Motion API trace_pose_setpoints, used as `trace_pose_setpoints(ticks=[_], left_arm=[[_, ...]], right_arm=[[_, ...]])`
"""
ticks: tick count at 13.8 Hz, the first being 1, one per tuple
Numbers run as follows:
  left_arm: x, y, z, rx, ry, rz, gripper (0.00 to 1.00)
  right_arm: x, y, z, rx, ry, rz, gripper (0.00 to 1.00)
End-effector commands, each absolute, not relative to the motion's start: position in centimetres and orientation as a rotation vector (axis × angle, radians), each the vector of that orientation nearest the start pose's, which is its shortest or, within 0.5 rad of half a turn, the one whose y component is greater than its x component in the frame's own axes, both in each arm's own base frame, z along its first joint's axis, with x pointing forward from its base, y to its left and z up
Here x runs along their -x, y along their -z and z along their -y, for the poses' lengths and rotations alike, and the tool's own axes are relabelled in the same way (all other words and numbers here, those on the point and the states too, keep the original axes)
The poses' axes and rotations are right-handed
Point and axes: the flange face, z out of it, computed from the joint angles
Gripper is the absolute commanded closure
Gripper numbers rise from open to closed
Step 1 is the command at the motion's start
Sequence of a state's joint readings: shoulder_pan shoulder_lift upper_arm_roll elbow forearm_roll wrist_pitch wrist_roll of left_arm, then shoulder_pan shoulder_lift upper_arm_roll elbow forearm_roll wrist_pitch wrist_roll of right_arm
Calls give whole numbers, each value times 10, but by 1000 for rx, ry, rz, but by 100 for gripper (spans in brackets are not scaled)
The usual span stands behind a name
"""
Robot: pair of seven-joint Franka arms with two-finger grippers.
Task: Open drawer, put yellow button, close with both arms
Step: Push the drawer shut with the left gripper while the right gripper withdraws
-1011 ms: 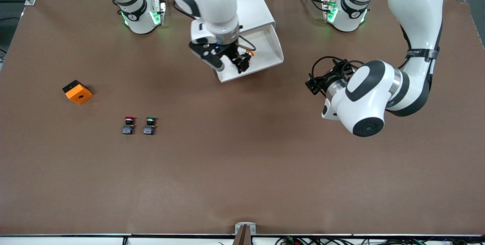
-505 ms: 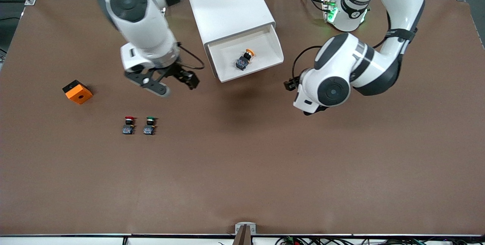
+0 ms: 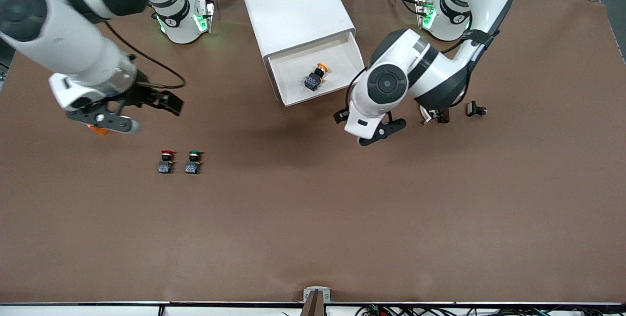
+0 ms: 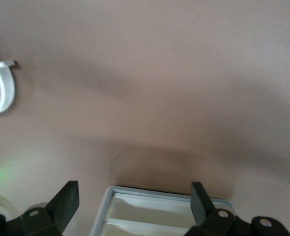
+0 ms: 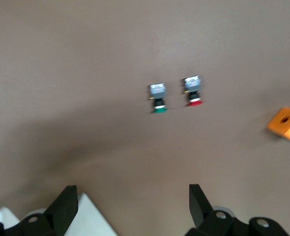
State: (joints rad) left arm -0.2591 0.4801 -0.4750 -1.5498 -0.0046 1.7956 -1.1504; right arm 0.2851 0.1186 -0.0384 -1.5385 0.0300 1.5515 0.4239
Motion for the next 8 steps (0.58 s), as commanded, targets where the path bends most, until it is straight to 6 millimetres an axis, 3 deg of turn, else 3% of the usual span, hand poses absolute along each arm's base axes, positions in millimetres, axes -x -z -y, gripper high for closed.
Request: trace_pose_setpoints(ticks=[1, 4, 6, 8], left_arm=[[-500, -390, 421, 3032, -380, 675, 0], [-488, -391, 440, 3064, -365, 630, 0], [-482, -389, 445, 3069, -362, 614, 0], [-477, -389, 450, 3072, -360, 584, 0]], right_arm=[[-570, -580, -80, 3134, -185, -83, 0], [-572, -579, -16, 3147, -219, 38, 0], [-571, -577, 21, 3135, -246, -19, 0], [-570, -578, 42, 3134, -246, -60, 0]])
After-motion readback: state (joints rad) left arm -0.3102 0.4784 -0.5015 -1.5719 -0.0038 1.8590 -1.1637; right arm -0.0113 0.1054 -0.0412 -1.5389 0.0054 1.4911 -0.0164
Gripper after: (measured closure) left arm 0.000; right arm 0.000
